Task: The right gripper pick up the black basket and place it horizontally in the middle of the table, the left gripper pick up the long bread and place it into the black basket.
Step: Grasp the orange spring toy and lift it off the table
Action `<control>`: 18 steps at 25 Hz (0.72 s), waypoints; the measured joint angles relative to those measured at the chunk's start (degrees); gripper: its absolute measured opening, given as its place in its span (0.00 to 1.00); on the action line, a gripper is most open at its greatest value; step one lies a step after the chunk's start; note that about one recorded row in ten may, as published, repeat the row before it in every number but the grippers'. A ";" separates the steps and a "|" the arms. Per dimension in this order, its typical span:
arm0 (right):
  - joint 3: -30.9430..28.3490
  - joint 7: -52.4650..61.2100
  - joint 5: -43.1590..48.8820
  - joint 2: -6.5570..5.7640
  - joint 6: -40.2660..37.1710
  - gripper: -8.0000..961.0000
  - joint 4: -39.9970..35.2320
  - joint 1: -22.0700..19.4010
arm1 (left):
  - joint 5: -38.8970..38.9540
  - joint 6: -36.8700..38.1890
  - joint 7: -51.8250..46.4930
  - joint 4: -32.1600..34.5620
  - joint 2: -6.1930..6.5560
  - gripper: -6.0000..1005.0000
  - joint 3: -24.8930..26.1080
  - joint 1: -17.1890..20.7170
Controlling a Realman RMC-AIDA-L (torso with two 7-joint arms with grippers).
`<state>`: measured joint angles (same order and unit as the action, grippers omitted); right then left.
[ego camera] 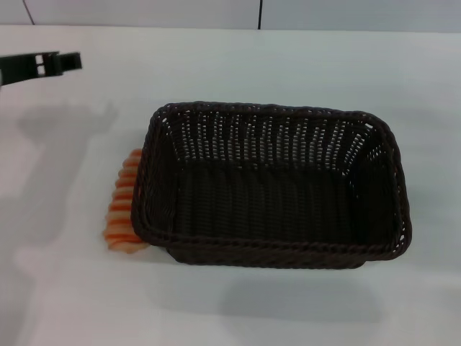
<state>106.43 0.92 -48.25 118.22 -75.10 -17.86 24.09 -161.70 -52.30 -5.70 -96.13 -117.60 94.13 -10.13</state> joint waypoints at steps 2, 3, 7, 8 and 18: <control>0.16 -0.07 0.00 -0.36 0.37 0.33 0.49 0.78 | 0.57 -5.85 3.29 -1.69 -0.74 0.82 2.19 -0.85; 0.17 -0.09 0.00 -0.81 1.15 0.33 0.86 1.35 | 0.83 -8.90 3.68 -2.40 -0.58 0.82 2.60 -1.41; 0.05 -0.24 0.00 -1.27 2.20 0.33 1.21 2.14 | 0.66 -17.05 4.05 -3.51 -0.35 0.82 3.62 -3.22; 0.08 -0.25 0.00 -1.61 2.63 0.33 1.20 2.42 | 0.33 -20.62 4.43 -3.55 -0.35 0.82 3.99 -4.23; 0.30 -0.29 0.42 -2.54 3.40 0.33 1.26 3.15 | 1.13 -34.21 5.32 -1.27 -0.46 0.80 4.86 -9.85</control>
<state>106.73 0.64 -47.82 115.68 -71.70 -16.60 27.25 -160.57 -86.51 -0.38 -97.41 -118.06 99.00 -19.98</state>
